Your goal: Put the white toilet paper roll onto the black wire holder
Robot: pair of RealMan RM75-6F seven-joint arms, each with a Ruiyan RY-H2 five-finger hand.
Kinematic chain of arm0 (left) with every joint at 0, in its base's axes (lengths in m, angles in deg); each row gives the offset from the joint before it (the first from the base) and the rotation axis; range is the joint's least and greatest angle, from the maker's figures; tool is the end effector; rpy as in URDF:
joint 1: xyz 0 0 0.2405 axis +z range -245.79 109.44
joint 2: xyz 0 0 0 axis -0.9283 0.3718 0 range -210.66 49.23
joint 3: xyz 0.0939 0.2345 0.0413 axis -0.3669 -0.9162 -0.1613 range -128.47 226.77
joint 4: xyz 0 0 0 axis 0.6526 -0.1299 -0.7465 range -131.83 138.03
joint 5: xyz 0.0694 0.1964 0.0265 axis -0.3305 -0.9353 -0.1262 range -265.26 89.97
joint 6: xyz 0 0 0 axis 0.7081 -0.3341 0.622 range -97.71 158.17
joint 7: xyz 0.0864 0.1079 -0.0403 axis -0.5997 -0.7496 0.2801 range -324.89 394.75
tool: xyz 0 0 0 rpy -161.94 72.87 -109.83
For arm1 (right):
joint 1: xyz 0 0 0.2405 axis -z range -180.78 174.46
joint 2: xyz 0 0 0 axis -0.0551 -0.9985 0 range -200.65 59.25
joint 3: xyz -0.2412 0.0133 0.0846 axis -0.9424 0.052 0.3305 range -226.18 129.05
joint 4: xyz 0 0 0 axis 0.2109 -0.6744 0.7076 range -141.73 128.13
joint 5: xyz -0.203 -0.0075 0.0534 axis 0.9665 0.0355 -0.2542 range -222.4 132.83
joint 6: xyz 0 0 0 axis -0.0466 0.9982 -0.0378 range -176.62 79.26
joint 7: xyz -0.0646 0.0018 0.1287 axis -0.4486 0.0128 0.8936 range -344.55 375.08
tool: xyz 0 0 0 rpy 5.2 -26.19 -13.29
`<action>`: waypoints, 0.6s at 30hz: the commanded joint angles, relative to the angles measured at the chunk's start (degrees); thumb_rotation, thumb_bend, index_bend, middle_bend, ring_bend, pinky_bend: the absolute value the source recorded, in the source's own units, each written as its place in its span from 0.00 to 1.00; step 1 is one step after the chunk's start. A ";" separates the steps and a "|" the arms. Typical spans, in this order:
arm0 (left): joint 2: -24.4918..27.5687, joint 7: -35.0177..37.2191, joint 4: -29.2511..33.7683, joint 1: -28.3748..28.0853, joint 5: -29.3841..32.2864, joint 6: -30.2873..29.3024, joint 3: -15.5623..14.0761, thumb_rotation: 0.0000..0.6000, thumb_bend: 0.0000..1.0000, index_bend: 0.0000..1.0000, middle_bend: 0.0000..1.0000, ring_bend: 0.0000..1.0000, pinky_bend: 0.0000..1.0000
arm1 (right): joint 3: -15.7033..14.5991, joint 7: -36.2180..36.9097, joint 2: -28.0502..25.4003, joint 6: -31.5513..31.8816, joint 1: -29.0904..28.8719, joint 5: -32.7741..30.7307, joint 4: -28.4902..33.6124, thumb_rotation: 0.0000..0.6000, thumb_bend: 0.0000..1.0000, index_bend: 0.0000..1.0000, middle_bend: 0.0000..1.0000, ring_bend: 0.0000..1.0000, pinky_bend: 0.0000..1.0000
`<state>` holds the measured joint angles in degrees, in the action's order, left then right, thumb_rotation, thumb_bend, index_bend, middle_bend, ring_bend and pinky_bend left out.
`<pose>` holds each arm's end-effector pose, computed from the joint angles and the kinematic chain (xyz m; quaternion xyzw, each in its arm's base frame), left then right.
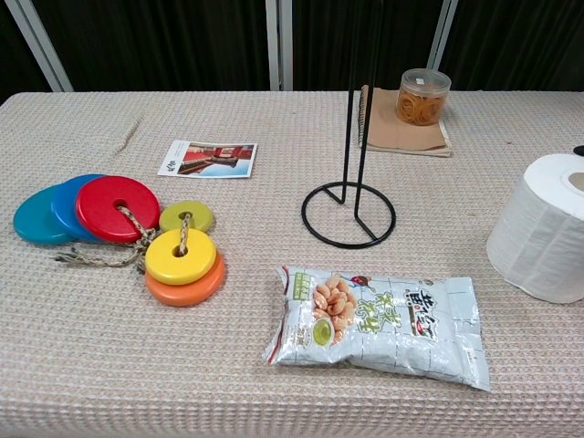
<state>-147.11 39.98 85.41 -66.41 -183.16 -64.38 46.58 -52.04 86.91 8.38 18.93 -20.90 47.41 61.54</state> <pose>-0.3323 0.1237 0.1606 -0.6194 -0.3567 -0.3935 0.5781 -0.3365 -0.2314 0.0555 0.4178 -0.7230 0.5029 0.2233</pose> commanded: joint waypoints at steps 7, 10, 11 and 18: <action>-0.30 0.48 -0.53 0.14 0.08 -0.06 -0.12 1.00 0.06 0.14 0.15 0.10 0.21 | -0.20 -3.01 -0.03 -1.24 -0.25 -1.31 0.62 1.00 0.09 0.41 0.48 0.43 0.47; -0.29 0.52 -0.55 0.19 0.04 -0.21 -0.11 1.00 0.06 0.14 0.15 0.10 0.21 | 0.19 -4.09 -0.11 -0.55 0.19 -2.00 1.14 1.00 0.13 0.47 0.52 0.47 0.52; -0.26 0.51 -0.52 0.19 0.00 -0.25 -0.11 1.00 0.06 0.14 0.15 0.10 0.21 | 0.57 -4.43 -0.27 0.03 0.47 -2.45 1.59 1.00 0.14 0.48 0.52 0.47 0.52; -0.11 0.42 -0.38 0.13 -0.09 -0.25 -0.12 1.00 0.06 0.14 0.15 0.10 0.21 | 4.86 -4.29 -3.39 9.87 2.44 -2.51 6.94 1.00 0.15 0.48 0.52 0.47 0.52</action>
<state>-147.23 40.40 85.03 -66.28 -183.25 -64.63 46.46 -49.20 82.50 6.54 24.98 -19.36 44.78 66.03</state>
